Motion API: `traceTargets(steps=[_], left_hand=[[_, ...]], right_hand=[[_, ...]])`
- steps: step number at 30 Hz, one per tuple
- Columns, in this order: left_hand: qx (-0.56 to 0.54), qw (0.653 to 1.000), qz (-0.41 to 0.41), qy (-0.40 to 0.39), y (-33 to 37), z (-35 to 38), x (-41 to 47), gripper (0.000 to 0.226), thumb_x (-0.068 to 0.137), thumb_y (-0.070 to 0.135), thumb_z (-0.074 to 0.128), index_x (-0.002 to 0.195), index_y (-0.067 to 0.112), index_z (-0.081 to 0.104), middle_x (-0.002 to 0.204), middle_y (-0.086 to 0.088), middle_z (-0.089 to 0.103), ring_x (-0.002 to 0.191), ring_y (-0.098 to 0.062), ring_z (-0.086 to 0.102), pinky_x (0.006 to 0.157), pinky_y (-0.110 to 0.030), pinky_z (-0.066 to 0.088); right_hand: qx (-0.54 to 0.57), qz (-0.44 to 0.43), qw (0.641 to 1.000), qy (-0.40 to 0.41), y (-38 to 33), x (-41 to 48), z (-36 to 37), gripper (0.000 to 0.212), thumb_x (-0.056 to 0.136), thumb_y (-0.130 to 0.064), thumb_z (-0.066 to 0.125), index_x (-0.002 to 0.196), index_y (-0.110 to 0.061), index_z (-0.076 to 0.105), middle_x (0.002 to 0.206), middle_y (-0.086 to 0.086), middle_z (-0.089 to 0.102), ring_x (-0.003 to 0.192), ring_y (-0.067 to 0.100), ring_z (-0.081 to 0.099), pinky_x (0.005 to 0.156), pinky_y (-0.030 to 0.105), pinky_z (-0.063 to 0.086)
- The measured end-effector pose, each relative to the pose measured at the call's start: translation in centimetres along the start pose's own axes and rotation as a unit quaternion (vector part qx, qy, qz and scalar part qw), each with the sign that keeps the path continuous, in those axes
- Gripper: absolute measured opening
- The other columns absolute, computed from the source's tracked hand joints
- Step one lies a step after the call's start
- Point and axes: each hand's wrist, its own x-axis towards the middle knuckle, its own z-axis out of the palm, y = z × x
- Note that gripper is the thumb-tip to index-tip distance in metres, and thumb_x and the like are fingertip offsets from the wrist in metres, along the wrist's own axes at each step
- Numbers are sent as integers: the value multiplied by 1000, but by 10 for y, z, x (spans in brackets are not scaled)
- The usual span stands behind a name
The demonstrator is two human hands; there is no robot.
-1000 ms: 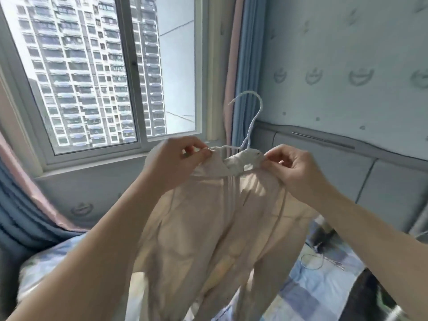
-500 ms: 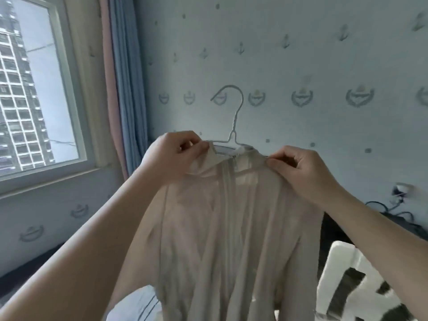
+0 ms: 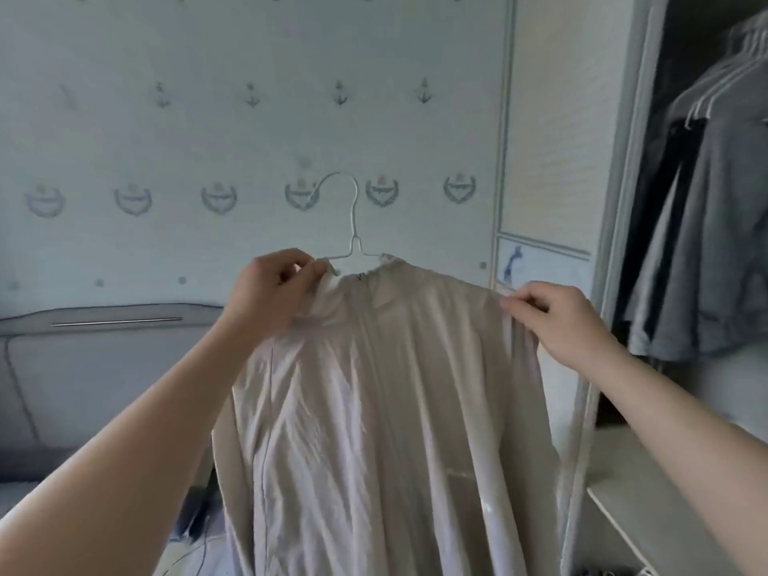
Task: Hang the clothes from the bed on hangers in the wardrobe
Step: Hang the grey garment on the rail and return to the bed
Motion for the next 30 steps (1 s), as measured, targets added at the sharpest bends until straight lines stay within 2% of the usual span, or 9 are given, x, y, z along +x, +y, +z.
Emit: traceTargets(steps=[3, 5, 7, 12, 16, 19, 21, 26, 30], left_hand=[[-58, 998, 19, -14, 8, 50, 25, 24, 94, 40, 64, 73, 28, 66, 49, 13, 50, 43, -7, 42, 55, -28, 40], [-72, 996, 43, -28, 15, 83, 42, 23, 94, 40, 63, 73, 30, 67, 52, 12, 53, 49, -10, 45, 58, -29, 38], [-80, 994, 62, -45, 21, 113, 60, 22, 93, 44, 63, 75, 32, 67, 55, 10, 55, 55, -15, 49, 59, -29, 40], [-74, 988, 108, -83, 33, 186, 101, 23, 94, 45, 63, 77, 30, 67, 57, 6, 58, 56, -14, 52, 53, -27, 36], [-127, 970, 175, -115, 42, 248, 130, 22, 93, 44, 64, 80, 26, 67, 61, 2, 63, 61, -17, 59, 61, -31, 45], [-212, 931, 252, -159, 67, 295, 146, 28, 90, 49, 60, 78, 24, 64, 58, 1, 61, 60, -23, 59, 66, -37, 51], [-258, 902, 297, -178, 86, 323, 156, 28, 92, 47, 59, 76, 24, 62, 56, 2, 59, 56, -21, 56, 64, -39, 51], [-321, 854, 343, -222, 128, 398, 167, 25, 94, 45, 62, 76, 27, 64, 53, 6, 57, 53, -11, 52, 61, -37, 49], [-382, 811, 370, -244, 175, 454, 153, 24, 93, 44, 63, 77, 27, 66, 58, 5, 56, 56, -9, 51, 62, -35, 48]], right_hand=[[-60, 57, 997, -3, 34, -2, -40, 23, 93, -23, 63, 79, -5, 67, 64, 11, 59, 57, 10, 48, 60, 27, 37], [-100, 66, 992, 48, 51, -2, -64, 20, 92, -22, 65, 79, -9, 72, 68, 5, 65, 59, 6, 51, 60, 26, 38], [-130, 58, 981, 131, 62, 2, -82, 19, 92, -21, 65, 76, -13, 71, 69, 1, 66, 63, 9, 55, 60, 19, 39], [-70, 48, 933, 350, 89, 14, -131, 25, 95, -18, 56, 70, -16, 57, 56, 1, 53, 52, 17, 47, 56, 28, 39], [-114, 105, 949, 275, 112, 25, -143, 25, 95, -17, 59, 70, -20, 61, 56, -3, 59, 54, 13, 51, 59, 26, 42], [-132, 142, 965, 175, 115, 44, -130, 17, 96, -20, 59, 88, -31, 69, 84, -10, 72, 80, 4, 65, 75, 18, 47], [-116, 180, 968, 134, 108, 51, -124, 20, 100, -28, 53, 96, -26, 72, 95, -13, 74, 89, -2, 66, 78, 9, 46], [-9, 292, 945, 149, 99, 39, -151, 29, 99, -30, 54, 102, -10, 76, 103, 9, 74, 96, 20, 71, 80, 28, 51], [53, 379, 908, 170, 93, 23, -187, 33, 96, -33, 56, 113, -10, 71, 112, 9, 72, 104, 24, 69, 84, 32, 52]])
